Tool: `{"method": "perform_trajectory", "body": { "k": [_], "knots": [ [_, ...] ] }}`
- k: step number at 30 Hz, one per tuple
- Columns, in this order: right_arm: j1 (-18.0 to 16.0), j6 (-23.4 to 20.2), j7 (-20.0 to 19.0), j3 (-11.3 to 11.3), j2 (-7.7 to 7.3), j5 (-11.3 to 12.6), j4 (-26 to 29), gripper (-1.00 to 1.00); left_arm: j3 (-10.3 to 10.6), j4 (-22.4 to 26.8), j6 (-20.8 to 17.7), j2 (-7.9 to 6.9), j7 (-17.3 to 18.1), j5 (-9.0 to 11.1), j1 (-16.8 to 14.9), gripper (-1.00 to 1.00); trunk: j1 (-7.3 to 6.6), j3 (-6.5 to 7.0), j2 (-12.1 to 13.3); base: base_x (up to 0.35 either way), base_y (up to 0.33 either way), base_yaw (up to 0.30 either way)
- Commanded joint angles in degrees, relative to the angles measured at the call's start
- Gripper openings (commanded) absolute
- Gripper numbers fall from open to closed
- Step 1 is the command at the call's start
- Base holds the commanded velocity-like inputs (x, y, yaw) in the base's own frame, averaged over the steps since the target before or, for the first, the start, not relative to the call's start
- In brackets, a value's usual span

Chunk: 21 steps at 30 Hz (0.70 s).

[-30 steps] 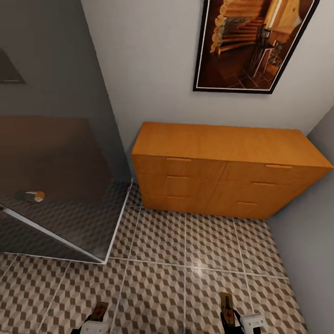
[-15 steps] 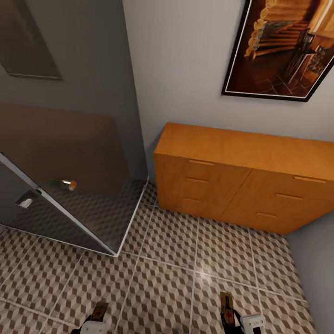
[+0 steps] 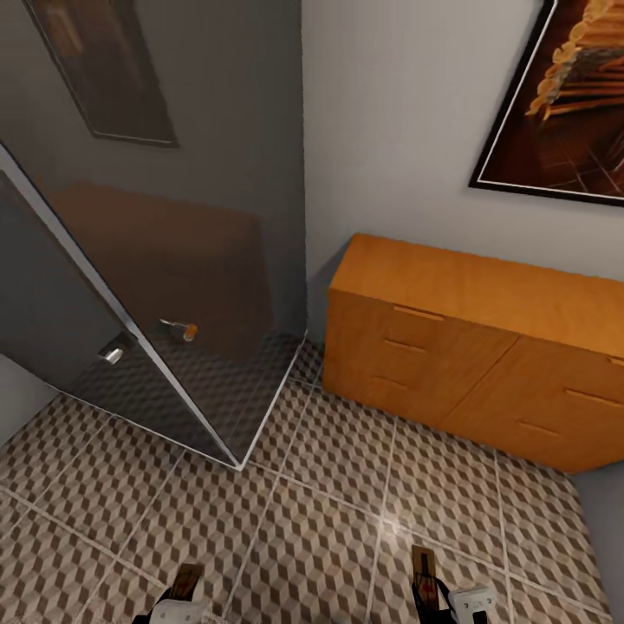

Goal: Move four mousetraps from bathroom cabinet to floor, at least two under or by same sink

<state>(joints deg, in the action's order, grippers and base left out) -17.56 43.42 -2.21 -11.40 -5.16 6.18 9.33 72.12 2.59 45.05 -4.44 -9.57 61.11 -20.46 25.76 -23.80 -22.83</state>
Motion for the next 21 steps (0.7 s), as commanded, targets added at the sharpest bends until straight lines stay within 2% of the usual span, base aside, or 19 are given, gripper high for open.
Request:
{"method": "perform_trajectory", "body": {
  "k": [1,21],
  "knots": [
    [-0.02,0.17,-0.16,-0.38,-0.03,0.65,-0.01,-1.0,0.48,0.14,0.04,-0.04,-0.62,-0.02,-0.02,-1.0,0.03,-0.05,-0.09,0.0,0.0,0.28],
    [-0.02,0.13,-0.16,-0.46,0.05,0.59,-0.08,-1.0,0.48,0.14,0.04,0.21,-0.62,-0.02,-0.02,-1.0,0.03,0.61,-0.09,0.0,0.0,0.28]
  ]
}}
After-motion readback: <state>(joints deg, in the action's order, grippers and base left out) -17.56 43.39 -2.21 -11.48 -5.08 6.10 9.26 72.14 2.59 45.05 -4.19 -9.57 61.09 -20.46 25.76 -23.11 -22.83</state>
